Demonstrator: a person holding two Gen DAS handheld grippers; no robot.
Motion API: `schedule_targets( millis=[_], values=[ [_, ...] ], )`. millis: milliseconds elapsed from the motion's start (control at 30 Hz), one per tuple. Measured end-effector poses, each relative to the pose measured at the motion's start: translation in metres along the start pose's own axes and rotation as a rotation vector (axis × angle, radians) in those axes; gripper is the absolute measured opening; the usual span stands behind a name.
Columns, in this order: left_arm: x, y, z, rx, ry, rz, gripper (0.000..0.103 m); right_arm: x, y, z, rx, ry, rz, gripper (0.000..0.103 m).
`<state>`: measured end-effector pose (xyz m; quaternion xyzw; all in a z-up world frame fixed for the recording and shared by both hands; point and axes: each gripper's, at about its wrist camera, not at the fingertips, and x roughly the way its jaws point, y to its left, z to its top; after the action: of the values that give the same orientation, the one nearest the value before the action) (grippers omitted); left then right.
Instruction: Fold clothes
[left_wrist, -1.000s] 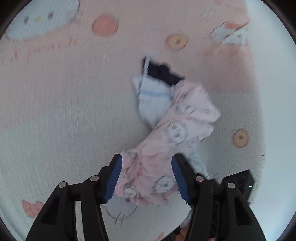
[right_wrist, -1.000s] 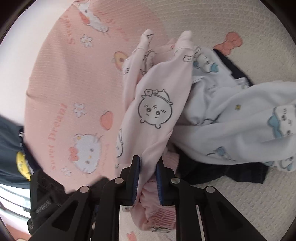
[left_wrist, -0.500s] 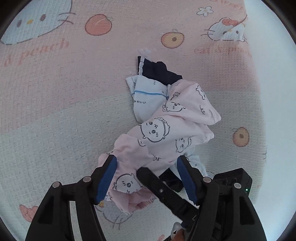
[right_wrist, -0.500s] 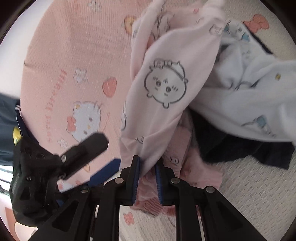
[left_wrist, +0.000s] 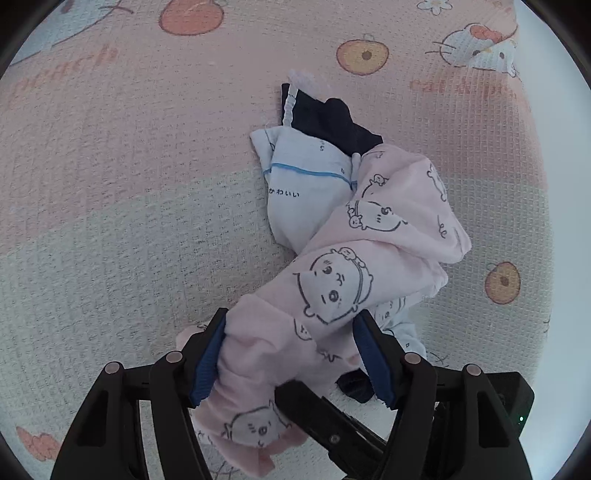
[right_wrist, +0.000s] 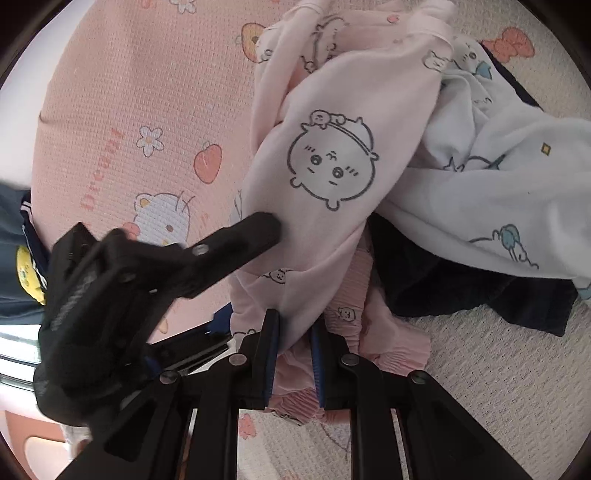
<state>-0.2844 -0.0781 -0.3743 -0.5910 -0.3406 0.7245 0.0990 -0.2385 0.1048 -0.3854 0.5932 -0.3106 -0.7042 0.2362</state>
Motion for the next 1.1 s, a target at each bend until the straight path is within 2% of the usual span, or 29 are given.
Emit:
schedule_targets(
  millis=[33,67,167,267,400,533,667,767,867,900,967,1000,1100],
  values=[
    [0.001,0.001,-0.001,-0.001,0.001,0.004,0.043,-0.008,-0.005,0.001,0.004,-0.002,0.001,0.016],
    [0.0,0.002,-0.001,-0.007,0.001,0.004,0.039,-0.015,-0.011,0.001,0.009,-0.005,0.001,0.022],
    [-0.005,0.007,-0.003,-0.027,-0.012,0.002,0.028,-0.032,-0.015,-0.005,0.051,-0.05,-0.003,0.067],
    [-0.009,0.011,-0.005,-0.055,-0.018,-0.011,0.021,-0.042,-0.011,-0.003,0.078,-0.121,-0.001,0.07],
    [-0.013,0.011,-0.008,-0.043,-0.017,-0.01,0.02,-0.044,-0.002,0.001,0.071,-0.216,0.034,0.07],
    [-0.019,0.016,-0.01,-0.053,-0.016,-0.02,0.019,-0.021,0.016,0.007,0.055,-0.23,0.004,0.07],
    [-0.026,0.028,-0.013,-0.075,-0.012,-0.041,0.019,0.0,0.019,0.009,0.136,-0.24,0.03,0.07],
    [-0.028,0.038,-0.015,-0.101,-0.01,-0.062,0.019,0.008,0.015,0.014,0.157,-0.257,0.033,0.059],
    [-0.031,0.042,-0.017,-0.118,-0.01,-0.081,0.019,0.007,0.011,0.017,0.167,-0.234,0.014,0.047],
    [-0.032,0.043,-0.019,-0.125,-0.012,-0.086,0.019,0.006,0.013,0.019,0.154,-0.22,0.013,0.037],
    [-0.033,0.042,-0.021,-0.13,-0.016,-0.089,0.019,0.004,0.016,0.022,0.129,-0.194,0.01,0.029],
    [-0.034,0.041,-0.022,-0.131,-0.017,-0.09,0.019,0.007,0.026,0.027,0.081,-0.173,-0.035,0.024],
    [-0.034,0.039,-0.025,-0.135,-0.014,-0.099,0.019,0.019,0.063,0.042,-0.17,-0.091,-0.221,0.021]
  ],
)
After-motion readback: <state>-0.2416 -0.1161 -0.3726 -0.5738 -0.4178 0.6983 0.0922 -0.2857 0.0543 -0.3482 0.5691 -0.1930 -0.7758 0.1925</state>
